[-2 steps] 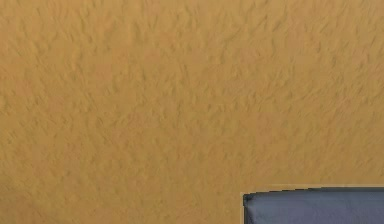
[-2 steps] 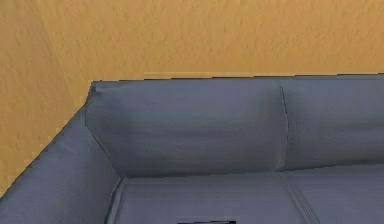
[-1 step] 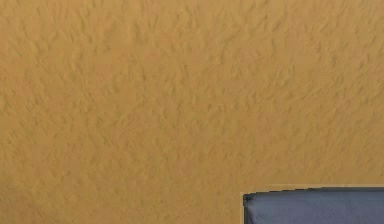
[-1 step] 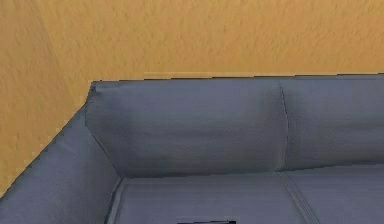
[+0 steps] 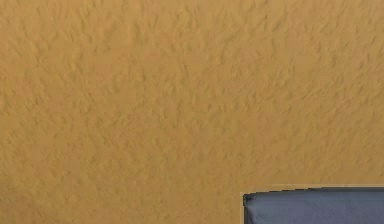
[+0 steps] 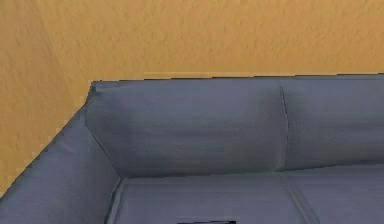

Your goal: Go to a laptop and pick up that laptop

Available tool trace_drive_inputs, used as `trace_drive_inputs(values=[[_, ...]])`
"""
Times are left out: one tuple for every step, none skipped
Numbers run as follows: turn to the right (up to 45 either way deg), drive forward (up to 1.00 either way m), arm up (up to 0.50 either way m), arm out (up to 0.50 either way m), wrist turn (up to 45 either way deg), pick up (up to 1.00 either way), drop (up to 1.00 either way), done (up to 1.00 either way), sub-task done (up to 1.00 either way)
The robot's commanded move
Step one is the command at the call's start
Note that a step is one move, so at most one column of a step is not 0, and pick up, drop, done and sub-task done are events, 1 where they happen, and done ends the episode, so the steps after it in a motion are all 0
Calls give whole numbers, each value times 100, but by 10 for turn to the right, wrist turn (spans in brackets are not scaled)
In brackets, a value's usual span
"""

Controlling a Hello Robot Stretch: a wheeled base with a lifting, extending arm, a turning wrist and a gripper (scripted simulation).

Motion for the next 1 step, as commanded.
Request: trace_drive_inputs(values=[[0,0,0,0,330,0,0,0,0]])
